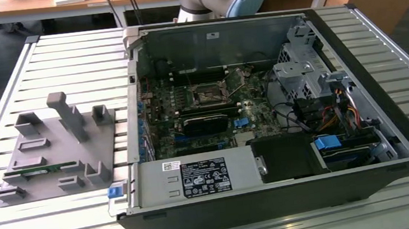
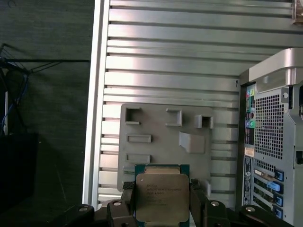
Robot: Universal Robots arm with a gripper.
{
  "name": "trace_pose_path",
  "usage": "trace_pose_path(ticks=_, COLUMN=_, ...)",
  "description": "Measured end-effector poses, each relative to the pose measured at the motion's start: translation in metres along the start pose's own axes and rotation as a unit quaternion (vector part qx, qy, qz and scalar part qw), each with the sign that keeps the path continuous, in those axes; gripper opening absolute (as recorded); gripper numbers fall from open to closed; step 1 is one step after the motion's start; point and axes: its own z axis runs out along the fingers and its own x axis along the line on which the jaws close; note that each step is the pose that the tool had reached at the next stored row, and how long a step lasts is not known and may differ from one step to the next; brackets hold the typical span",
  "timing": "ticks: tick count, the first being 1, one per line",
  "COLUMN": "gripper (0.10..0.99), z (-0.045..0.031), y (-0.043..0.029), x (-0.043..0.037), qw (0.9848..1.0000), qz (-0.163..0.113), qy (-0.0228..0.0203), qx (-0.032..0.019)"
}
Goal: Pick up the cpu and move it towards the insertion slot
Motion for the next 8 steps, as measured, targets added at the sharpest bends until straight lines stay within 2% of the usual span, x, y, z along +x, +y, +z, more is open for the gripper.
trace_pose_path(ticks=8, gripper=0.541, z=0.0000, y=-0.0004, x=-0.0110, qw=1.0000, qz=-0.003, qy=0.0001, qx=0.0000)
